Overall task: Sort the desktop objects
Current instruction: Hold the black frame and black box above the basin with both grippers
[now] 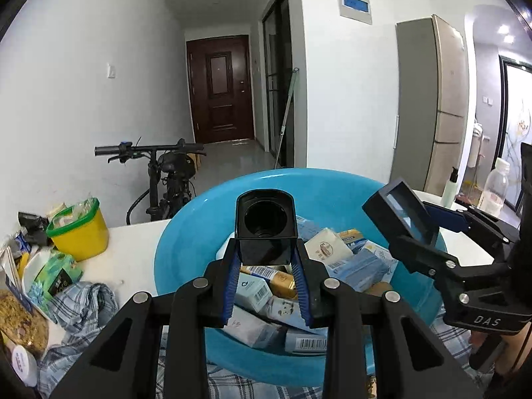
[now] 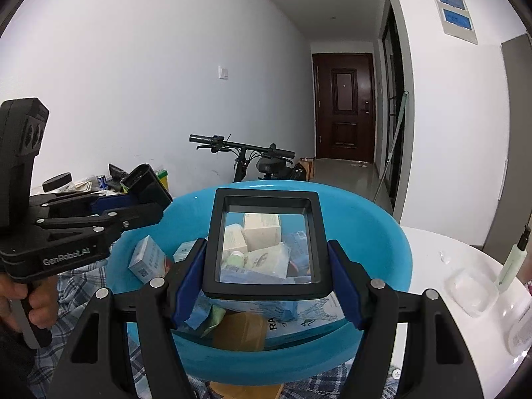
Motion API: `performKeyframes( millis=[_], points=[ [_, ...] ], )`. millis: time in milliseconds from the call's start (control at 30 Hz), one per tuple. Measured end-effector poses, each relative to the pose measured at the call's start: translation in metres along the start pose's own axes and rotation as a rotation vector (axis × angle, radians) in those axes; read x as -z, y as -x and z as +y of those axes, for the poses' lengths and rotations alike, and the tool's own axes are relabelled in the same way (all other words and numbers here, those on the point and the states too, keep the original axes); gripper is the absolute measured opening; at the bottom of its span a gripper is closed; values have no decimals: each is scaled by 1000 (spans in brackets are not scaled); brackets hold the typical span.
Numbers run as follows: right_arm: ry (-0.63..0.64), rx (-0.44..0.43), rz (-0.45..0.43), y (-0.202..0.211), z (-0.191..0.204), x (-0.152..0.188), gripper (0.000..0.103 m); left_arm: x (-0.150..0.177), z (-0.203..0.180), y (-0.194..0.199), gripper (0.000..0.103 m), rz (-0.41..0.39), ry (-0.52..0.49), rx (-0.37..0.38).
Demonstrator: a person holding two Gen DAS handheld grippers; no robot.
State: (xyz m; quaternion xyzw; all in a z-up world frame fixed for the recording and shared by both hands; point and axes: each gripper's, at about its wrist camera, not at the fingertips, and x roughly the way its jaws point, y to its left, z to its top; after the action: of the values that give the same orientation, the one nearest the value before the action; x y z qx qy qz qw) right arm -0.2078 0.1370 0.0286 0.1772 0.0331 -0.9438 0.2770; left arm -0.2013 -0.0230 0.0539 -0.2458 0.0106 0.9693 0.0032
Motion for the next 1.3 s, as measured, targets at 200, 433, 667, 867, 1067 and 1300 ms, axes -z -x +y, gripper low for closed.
performKeyframes(
  millis=[200, 433, 667, 867, 1067, 1300],
  points=[
    [-13, 6, -1, 3, -8, 0, 69, 6, 9, -4, 32, 6, 19, 2],
    [-10, 6, -9, 7, -7, -3, 69, 10, 8, -11, 32, 17, 8, -9],
    [-10, 1, -13, 8, -7, -6, 69, 11, 6, -12, 32, 25, 2, -24],
    [-11, 1, -7, 7, -7, -7, 69, 10, 6, -10, 32, 22, 7, -24],
    [-8, 1, -7, 8, -8, -7, 69, 9, 6, -8, 32, 16, 9, -22],
    [-7, 0, -6, 7, -7, -6, 69, 7, 5, -6, 32, 10, 9, -22]
  ],
)
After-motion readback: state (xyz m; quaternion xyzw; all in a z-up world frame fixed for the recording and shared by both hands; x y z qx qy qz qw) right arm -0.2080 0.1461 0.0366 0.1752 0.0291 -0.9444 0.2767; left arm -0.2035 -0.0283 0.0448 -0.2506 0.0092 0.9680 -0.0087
